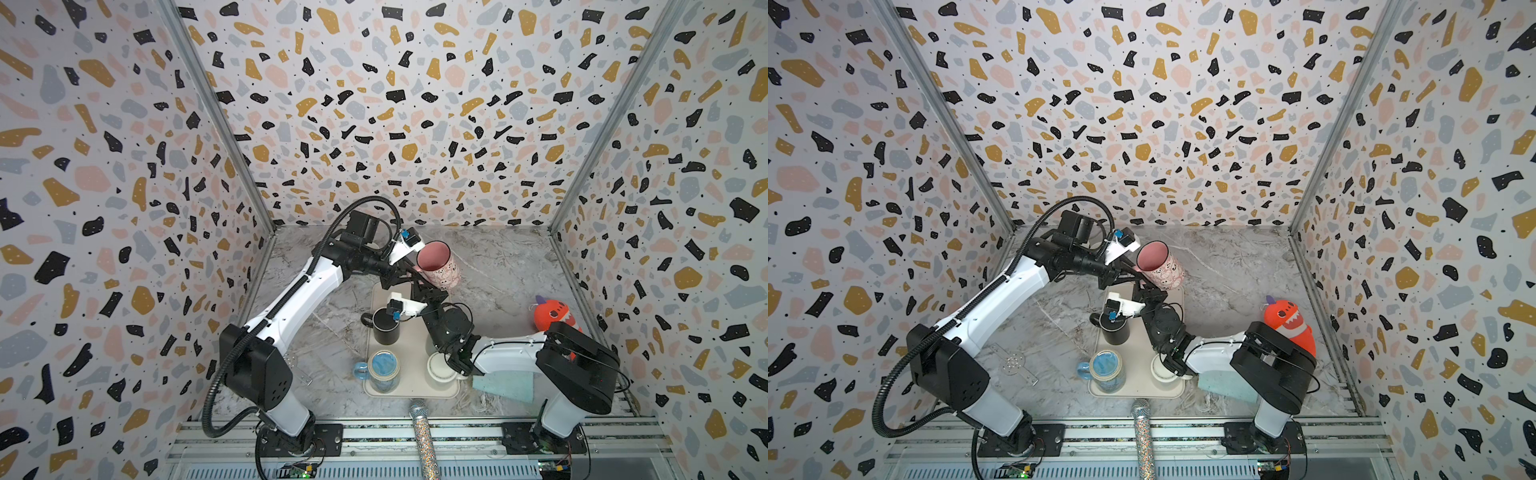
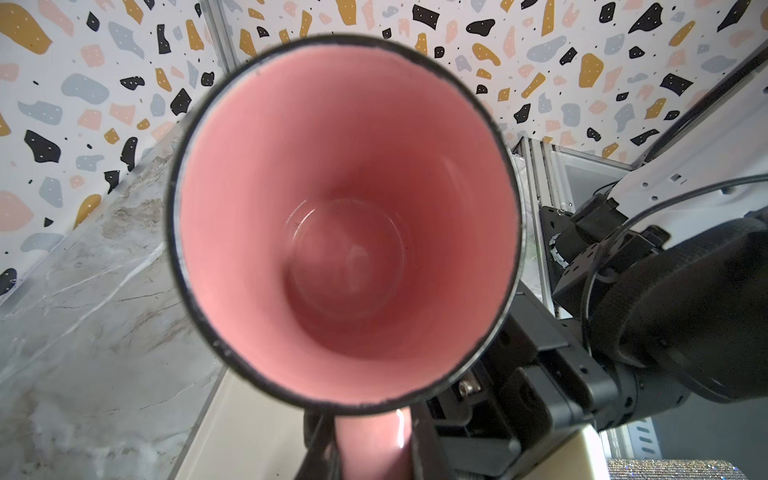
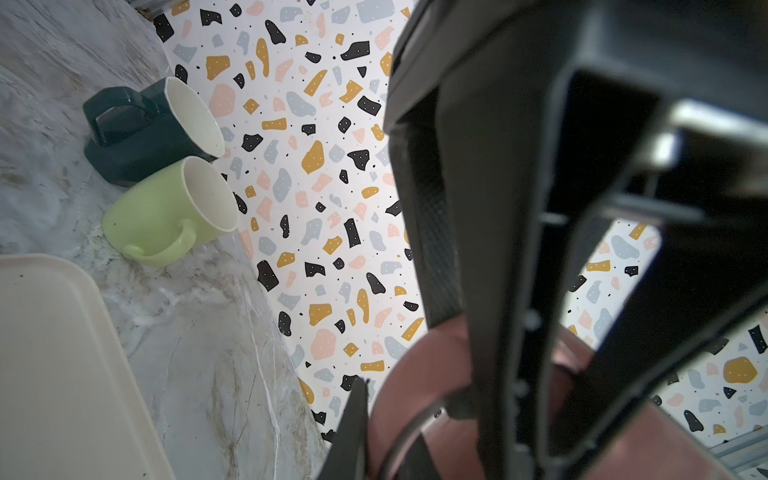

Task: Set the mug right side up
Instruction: 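Close the left gripper on the pink mug's handle beside the right gripper, then open the right gripper and draw it back while the left gripper holds the mug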

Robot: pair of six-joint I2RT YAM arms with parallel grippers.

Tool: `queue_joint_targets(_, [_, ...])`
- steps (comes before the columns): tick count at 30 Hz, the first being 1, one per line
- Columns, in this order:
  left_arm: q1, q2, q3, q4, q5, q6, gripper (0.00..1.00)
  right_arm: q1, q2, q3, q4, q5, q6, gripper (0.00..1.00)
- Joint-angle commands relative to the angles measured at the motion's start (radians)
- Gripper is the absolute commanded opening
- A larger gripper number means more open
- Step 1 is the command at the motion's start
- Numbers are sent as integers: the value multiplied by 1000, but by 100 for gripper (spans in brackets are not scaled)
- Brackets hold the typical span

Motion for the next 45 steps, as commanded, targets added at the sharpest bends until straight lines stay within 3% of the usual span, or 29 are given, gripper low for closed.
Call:
queue_joint_targets(1, [0, 32, 52, -5, 19, -27, 0, 6, -26, 17, 125, -9, -21, 0])
queue_joint_targets(12, [0, 29, 35, 57, -5, -78, 0, 2, 4, 21, 184, 50, -39, 0])
queue_joint_targets(22, [1, 18, 15, 121, -57, -132, 0, -11, 11, 15, 219, 92, -53, 29])
queue_joint_targets(27, [3, 21, 13, 163, -90, -169, 0, -16, -13, -4, 225, 116, -54, 37])
queue_joint_targets(40, [23, 61, 34, 296, -160, -298, 0, -27, -135, -78, 207, 182, -39, 41])
queue_joint_targets(45, [26, 89, 41, 367, -227, -366, 0, -36, -211, -102, 139, 211, 43, 42])
